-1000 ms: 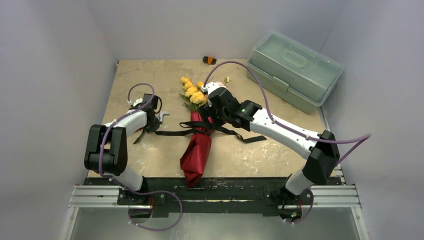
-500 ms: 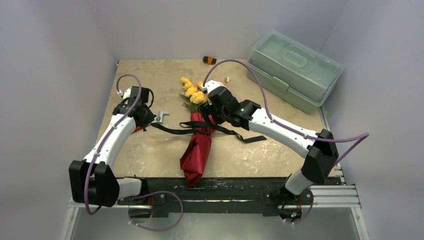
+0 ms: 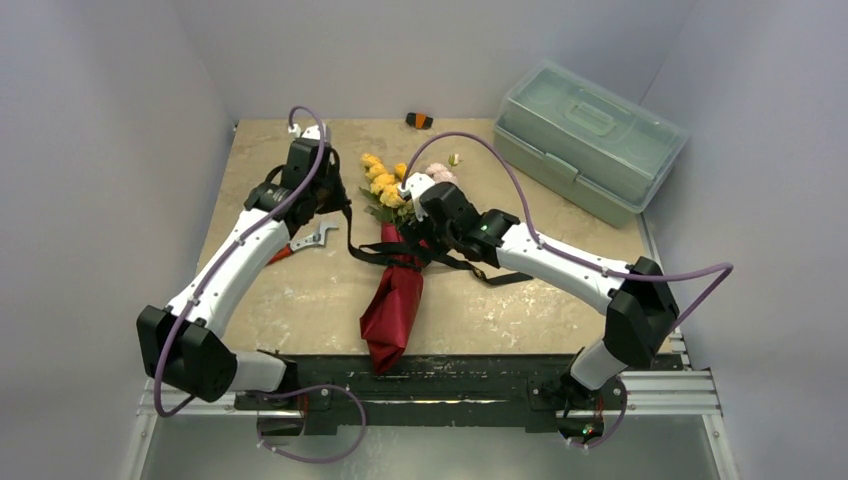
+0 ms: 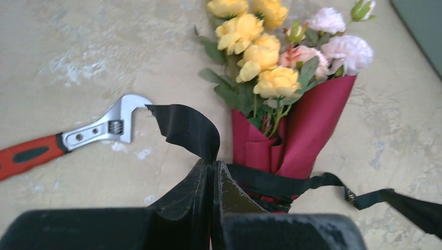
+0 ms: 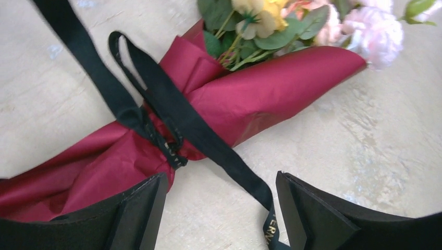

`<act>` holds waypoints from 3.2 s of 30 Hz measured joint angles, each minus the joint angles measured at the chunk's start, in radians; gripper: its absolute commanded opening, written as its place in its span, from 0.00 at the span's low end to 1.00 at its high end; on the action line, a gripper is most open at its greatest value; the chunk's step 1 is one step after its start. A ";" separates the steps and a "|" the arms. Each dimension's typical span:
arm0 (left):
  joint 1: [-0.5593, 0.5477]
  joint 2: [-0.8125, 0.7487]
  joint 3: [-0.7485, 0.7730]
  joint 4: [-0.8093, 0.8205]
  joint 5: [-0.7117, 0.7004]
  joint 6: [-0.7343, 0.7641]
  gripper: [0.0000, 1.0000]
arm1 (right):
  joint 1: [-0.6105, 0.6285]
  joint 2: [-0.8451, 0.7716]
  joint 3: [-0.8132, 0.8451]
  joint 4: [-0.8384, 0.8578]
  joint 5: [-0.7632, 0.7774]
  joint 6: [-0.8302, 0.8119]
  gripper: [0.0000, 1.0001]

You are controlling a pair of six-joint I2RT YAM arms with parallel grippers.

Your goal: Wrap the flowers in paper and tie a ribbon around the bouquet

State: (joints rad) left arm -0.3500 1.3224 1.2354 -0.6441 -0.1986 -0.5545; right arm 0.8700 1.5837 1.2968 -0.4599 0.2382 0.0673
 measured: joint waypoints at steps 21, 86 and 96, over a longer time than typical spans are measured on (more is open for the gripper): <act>-0.098 0.351 0.338 0.179 0.340 0.088 0.00 | -0.002 0.070 -0.142 0.269 -0.286 -0.217 0.63; -0.143 0.703 0.605 0.124 0.266 -0.168 0.53 | -0.025 0.140 -0.095 0.296 -0.229 -0.154 0.00; -0.132 0.708 0.676 0.090 0.273 -0.074 0.58 | -0.025 0.140 -0.096 0.296 -0.229 -0.125 0.00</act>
State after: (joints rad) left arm -0.4816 2.0308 1.9114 -0.5545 0.0742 -0.6289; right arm 0.8448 1.7237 1.2011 -0.1638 0.0097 -0.0578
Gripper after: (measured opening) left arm 0.584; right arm 0.026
